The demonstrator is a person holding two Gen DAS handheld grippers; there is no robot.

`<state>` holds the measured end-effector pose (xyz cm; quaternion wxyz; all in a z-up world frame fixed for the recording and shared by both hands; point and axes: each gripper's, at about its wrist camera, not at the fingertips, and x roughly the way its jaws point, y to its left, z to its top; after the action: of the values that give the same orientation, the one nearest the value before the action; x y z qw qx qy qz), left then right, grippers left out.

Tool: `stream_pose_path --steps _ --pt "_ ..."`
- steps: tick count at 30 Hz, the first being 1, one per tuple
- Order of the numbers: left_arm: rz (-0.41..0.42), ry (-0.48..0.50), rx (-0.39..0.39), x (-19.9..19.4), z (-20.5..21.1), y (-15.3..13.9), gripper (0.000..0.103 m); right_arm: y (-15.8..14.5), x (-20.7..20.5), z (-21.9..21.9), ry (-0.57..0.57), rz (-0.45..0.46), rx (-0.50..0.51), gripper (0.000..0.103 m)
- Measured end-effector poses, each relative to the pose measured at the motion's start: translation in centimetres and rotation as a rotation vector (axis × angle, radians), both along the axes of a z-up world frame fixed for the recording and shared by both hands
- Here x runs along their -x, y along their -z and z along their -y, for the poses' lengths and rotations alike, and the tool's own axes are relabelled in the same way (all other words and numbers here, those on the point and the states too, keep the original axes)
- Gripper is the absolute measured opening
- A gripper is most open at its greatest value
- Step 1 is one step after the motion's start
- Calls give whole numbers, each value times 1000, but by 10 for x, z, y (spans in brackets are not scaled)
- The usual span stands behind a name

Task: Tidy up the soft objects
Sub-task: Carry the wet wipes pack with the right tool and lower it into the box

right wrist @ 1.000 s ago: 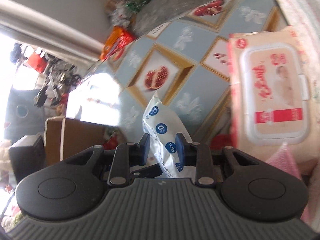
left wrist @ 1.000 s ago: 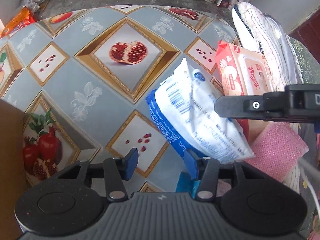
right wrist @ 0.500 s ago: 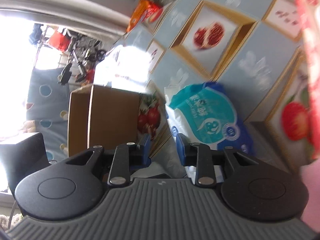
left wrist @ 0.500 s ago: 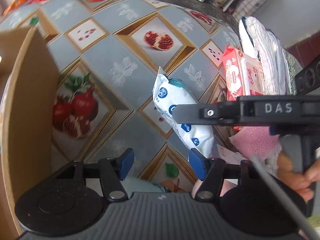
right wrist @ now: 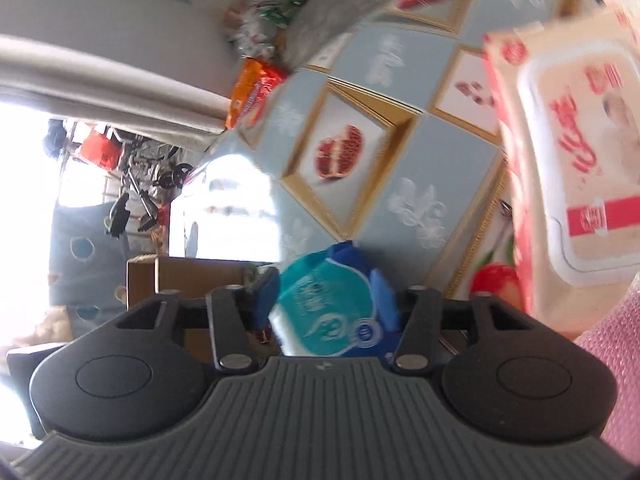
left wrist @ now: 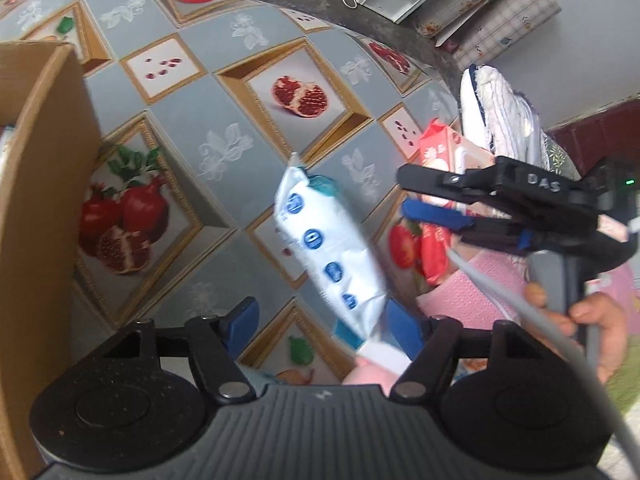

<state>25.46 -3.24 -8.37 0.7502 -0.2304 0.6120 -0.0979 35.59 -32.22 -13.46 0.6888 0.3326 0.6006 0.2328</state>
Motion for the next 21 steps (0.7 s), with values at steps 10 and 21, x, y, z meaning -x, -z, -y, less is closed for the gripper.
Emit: stream_pose_path --steps 10,21 --pt "-41 14 18 -18 25 24 73 50 -8 -25 -91 -132 -34 69" --pt "-52 -30 -89 -24 25 38 58 60 -6 -37 -122 -174 -91 69"
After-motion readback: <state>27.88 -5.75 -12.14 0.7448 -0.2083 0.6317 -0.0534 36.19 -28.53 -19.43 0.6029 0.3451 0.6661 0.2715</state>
